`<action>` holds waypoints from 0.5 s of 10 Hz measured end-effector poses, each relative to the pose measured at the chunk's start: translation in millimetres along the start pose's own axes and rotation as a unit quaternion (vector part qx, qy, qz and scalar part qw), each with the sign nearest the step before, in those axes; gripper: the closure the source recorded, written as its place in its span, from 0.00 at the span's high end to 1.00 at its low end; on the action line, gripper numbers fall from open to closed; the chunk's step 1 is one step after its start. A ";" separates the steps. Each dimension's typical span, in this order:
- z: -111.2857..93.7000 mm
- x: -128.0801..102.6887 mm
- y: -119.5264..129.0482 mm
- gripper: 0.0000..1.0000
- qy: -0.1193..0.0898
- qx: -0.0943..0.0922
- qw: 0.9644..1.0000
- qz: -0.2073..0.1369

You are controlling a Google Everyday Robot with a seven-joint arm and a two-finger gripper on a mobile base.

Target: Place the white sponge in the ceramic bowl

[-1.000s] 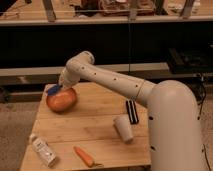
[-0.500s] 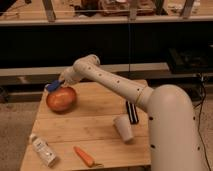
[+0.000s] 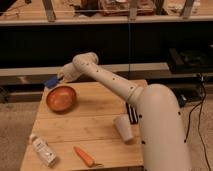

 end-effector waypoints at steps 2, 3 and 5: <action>0.9 -7.2 8.6 0.01 0.001 -0.001 1.000 0.004; 0.8 -8.8 11.3 0.01 0.001 -0.002 1.000 0.005; 5.2 -3.1 8.4 0.01 -0.001 -0.004 1.000 0.006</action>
